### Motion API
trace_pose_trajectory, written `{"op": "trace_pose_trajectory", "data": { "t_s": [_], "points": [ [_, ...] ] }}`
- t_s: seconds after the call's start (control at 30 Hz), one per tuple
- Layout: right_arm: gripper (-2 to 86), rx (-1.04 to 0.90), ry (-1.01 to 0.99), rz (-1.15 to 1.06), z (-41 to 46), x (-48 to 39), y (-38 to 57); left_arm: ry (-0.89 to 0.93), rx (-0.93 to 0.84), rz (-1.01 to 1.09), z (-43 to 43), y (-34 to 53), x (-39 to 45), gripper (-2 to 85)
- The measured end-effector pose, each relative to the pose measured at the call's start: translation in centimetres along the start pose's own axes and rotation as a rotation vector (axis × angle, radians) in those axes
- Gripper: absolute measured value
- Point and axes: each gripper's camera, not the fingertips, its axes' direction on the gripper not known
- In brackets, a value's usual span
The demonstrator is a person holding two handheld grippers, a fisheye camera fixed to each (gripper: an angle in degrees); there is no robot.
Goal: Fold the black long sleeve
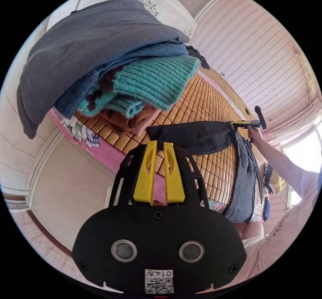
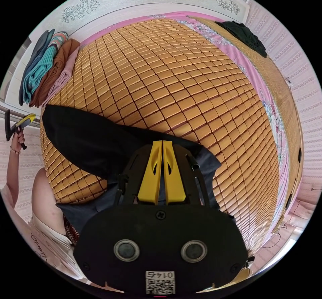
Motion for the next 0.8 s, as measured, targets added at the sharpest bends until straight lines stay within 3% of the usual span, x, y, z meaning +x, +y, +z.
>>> {"op": "trace_pose_trajectory", "data": {
  "t_s": [0.17,0.27,0.4,0.5,0.67,0.8],
  "points": [
    [0.0,0.021,0.072,-0.025,-0.1,-1.1,0.3,-0.049,-0.083,0.122,3.2,-0.5,2.5,8.8],
    [1.0,0.157,0.126,-0.234,-2.4,-6.7,0.5,-0.13,-0.113,0.211,4.1,-0.3,4.4,9.1],
    [4.1,0.2,-0.054,-0.584,-2.8,-18.9,-1.6,-0.123,-0.049,0.304,2.7,2.3,6.4,9.0],
    [5.9,0.205,-0.154,-0.707,-1.7,-26.6,-4.2,-0.106,-0.039,0.326,2.3,3.9,6.3,9.4],
    [7.7,0.146,-0.197,-0.716,1.2,-33.4,-8.3,-0.027,-0.007,0.3,1.1,5.1,4.8,9.4],
    [6.4,0.105,-0.077,-0.677,4.2,-35.3,-9.7,0.003,0.008,0.318,0.7,5.3,3.8,9.9]
  ]
}}
